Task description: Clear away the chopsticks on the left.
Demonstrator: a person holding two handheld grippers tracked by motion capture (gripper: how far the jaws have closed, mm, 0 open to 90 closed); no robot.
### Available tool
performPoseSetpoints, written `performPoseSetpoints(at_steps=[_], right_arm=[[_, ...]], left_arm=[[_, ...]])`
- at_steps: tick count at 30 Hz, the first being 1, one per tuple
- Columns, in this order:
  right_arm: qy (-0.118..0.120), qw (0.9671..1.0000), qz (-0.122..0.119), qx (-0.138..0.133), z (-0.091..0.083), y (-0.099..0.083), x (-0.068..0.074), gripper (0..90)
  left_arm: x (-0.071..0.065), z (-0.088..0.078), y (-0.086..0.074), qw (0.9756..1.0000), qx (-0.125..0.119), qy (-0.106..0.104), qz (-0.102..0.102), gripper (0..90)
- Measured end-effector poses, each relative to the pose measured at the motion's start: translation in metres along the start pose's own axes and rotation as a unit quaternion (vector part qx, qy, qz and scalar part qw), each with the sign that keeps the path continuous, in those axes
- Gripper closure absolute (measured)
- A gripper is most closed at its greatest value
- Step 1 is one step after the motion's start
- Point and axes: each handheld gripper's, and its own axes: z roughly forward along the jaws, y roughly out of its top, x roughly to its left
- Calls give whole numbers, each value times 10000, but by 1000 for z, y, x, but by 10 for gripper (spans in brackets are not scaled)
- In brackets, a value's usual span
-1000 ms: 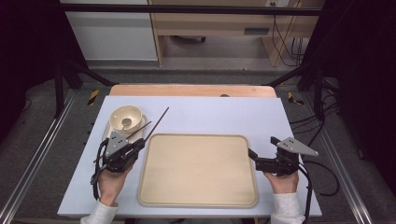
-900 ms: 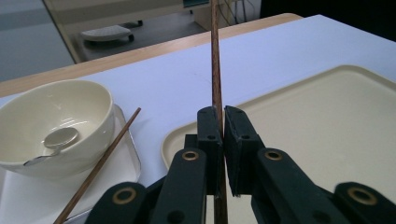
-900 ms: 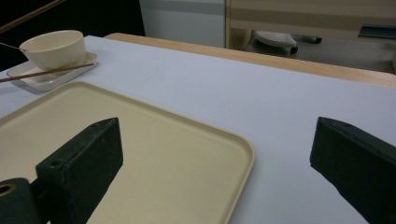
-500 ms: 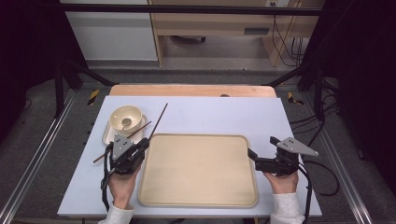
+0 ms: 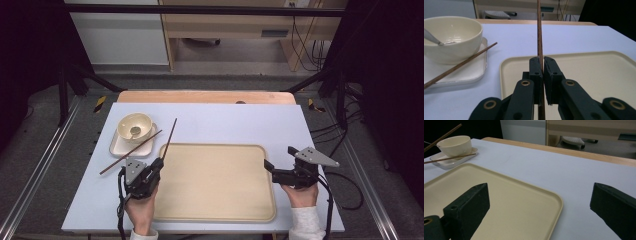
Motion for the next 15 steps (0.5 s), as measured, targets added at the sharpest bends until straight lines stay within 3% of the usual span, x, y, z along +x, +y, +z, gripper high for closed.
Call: performPoseSetpoints(at_steps=[10,15], right_arm=[[13,10000,4,10,0,0,0,30],[13,10000,23,-4,0,0,1,30]], left_arm=[[-1,-2,-19,9992,153,349,-117,850],[-1,-3,-29,9987,282,407,-120,850]])
